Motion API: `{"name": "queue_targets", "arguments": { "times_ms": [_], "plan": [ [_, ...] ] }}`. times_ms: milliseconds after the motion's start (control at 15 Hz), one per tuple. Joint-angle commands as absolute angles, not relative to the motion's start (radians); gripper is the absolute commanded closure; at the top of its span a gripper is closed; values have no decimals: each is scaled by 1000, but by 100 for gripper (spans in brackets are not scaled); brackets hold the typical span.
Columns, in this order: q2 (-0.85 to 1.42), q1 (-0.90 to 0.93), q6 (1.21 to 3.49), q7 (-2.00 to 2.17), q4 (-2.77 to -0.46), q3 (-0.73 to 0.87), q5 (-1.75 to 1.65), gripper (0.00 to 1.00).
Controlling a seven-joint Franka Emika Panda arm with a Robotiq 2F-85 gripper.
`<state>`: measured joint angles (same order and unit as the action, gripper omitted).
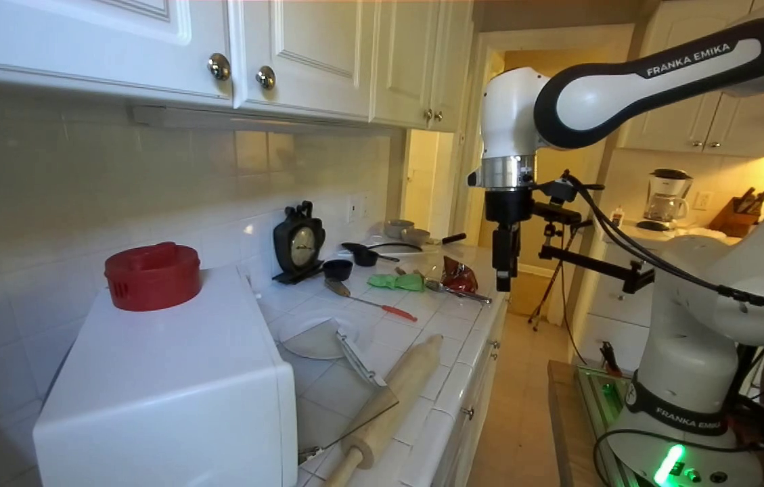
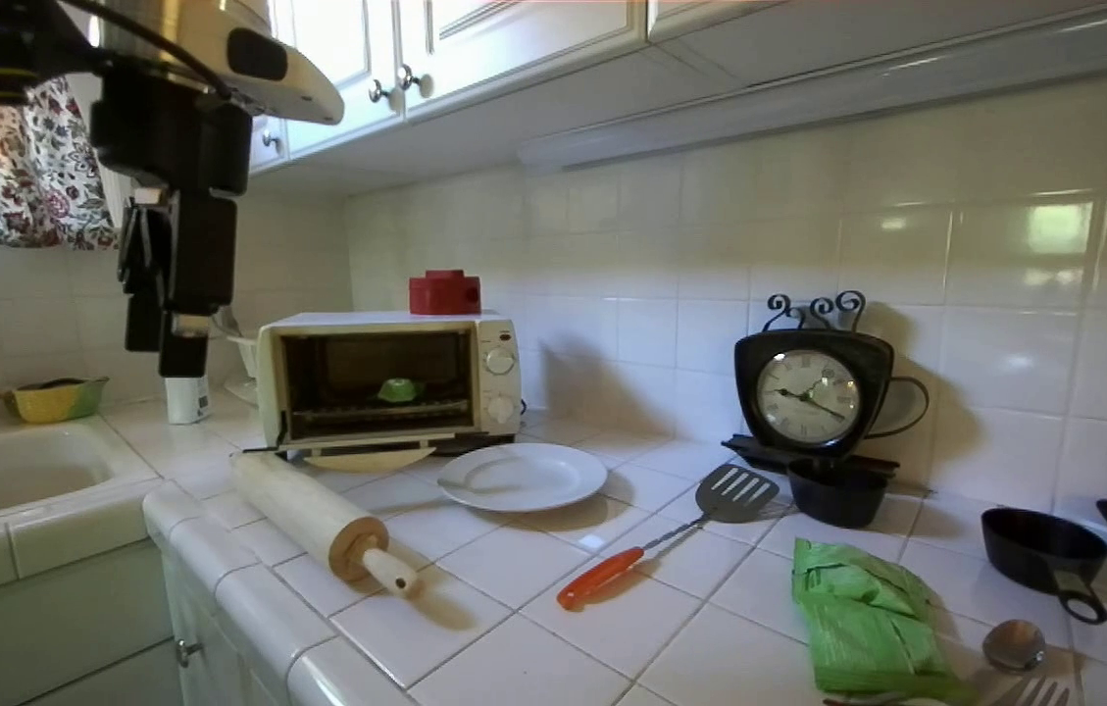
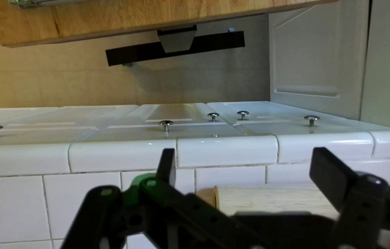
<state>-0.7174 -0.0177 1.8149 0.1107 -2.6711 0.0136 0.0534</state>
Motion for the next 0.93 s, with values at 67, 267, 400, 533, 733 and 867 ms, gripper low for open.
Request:
{"name": "queue_targets", "arguments": {
  "times_ms": [67,267,400,533,733,867],
  "plan": [
    [-717,-86,1882,42,-2681,35,-86,0],
    [-695,-137,1968,-6,-2681,65,-217,0],
    [-664,-162,2054,-14,-2671,89,-268,0],
    [-627,-172,2161,9,-2657,106,-258,0],
    [-549,-178,2295,-5,-2635,150,-208,0],
    [-491,-178,2346,-32,-2609,190,-176,0]
  ]
}}
